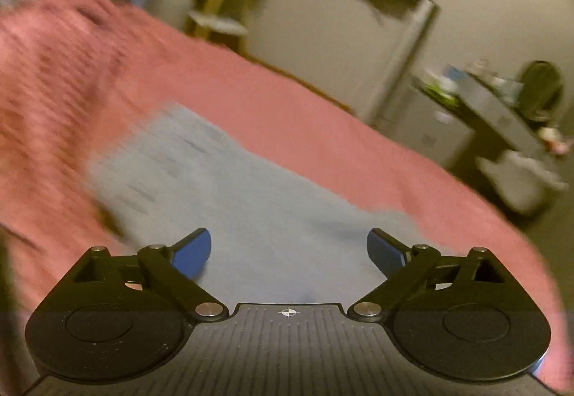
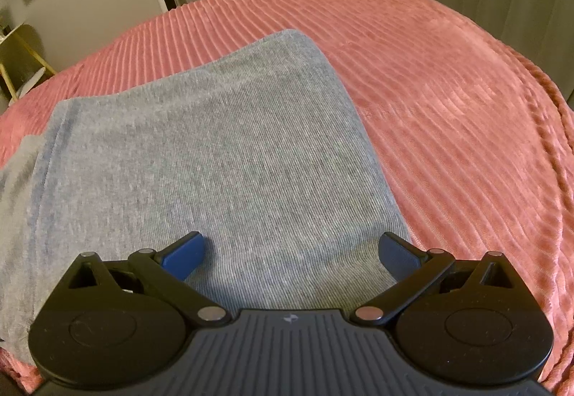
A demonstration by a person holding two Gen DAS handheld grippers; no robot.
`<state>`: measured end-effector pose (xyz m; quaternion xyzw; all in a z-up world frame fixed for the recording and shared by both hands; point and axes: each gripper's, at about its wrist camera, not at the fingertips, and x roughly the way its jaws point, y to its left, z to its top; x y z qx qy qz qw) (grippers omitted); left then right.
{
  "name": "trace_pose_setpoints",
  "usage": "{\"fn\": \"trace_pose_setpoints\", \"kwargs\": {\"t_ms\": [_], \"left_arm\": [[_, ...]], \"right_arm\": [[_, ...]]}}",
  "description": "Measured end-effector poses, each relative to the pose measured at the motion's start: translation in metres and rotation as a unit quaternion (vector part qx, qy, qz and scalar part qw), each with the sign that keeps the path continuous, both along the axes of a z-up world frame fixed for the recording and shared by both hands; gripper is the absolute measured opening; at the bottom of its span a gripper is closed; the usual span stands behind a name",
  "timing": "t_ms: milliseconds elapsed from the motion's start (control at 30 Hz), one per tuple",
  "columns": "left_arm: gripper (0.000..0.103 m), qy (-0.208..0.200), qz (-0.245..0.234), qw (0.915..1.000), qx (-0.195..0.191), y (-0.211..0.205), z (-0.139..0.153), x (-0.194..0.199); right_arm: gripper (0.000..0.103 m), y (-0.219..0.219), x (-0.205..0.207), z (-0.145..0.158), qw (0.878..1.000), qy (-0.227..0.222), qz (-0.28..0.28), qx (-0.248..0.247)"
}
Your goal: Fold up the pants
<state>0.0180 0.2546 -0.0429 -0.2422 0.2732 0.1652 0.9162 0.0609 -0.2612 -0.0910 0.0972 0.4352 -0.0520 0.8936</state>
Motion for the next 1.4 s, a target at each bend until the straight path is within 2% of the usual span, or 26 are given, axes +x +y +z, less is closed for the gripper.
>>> {"fn": "trace_pose_setpoints", "kwargs": {"t_ms": [67, 100, 133, 200, 267, 300, 433, 533, 800, 967, 1133, 1233, 1333, 1400], "left_arm": [[0.097, 0.030, 0.028, 0.9988, 0.027, 0.025, -0.006, -0.011], [0.097, 0.038, 0.039, 0.9983, 0.021, 0.039, -0.011, -0.016], [0.097, 0.042, 0.048, 0.9979, 0.003, 0.052, -0.017, -0.022], [0.097, 0.040, 0.065, 0.9950, -0.064, 0.078, -0.035, -0.033], [0.092, 0.034, 0.072, 0.9888, -0.126, 0.095, -0.050, -0.039], [0.090, 0.027, 0.074, 0.9868, -0.142, 0.099, -0.055, -0.040], [0.089, 0.008, 0.046, 0.9913, -0.123, 0.100, -0.058, -0.026], [0.089, 0.009, 0.032, 0.9913, -0.127, 0.104, -0.065, -0.017], [0.089, 0.008, 0.034, 0.9789, -0.201, 0.130, -0.083, -0.006], [0.090, -0.001, 0.024, 0.9755, -0.219, 0.135, -0.086, -0.007], [0.091, -0.037, 0.031, 0.9695, -0.240, 0.138, -0.084, -0.015], [0.091, -0.068, 0.031, 0.9694, -0.234, 0.135, -0.085, -0.020], [0.091, -0.103, 0.012, 0.9726, -0.208, 0.126, -0.082, -0.024], [0.096, -0.081, 0.012, 0.9773, -0.195, 0.123, -0.084, -0.015]], "right_arm": [[0.103, 0.001, 0.001, 0.000, 1.000, 0.000, -0.001, -0.001], [0.103, 0.001, 0.001, -0.001, 1.000, 0.000, -0.002, -0.002], [0.103, 0.001, 0.001, -0.001, 1.000, 0.000, -0.003, -0.002], [0.103, 0.001, 0.002, -0.001, 1.000, 0.000, -0.004, -0.002], [0.103, 0.002, 0.002, -0.002, 1.000, -0.001, -0.006, -0.003], [0.103, 0.002, 0.002, -0.002, 1.000, -0.001, -0.007, -0.003], [0.103, 0.002, 0.002, -0.002, 1.000, -0.001, -0.009, -0.004], [0.103, 0.002, 0.003, -0.003, 1.000, -0.002, -0.011, -0.005], [0.103, 0.003, 0.004, -0.004, 1.000, -0.005, -0.017, -0.008], [0.103, 0.003, 0.005, -0.005, 1.000, -0.007, -0.020, -0.008], [0.103, 0.003, 0.006, -0.006, 1.000, -0.009, -0.022, -0.010], [0.103, 0.003, 0.006, -0.006, 1.000, -0.010, -0.023, -0.012], [0.103, 0.004, 0.007, -0.007, 1.000, -0.011, -0.024, -0.014], [0.103, 0.004, 0.006, -0.007, 1.000, -0.012, -0.025, -0.014]]}}
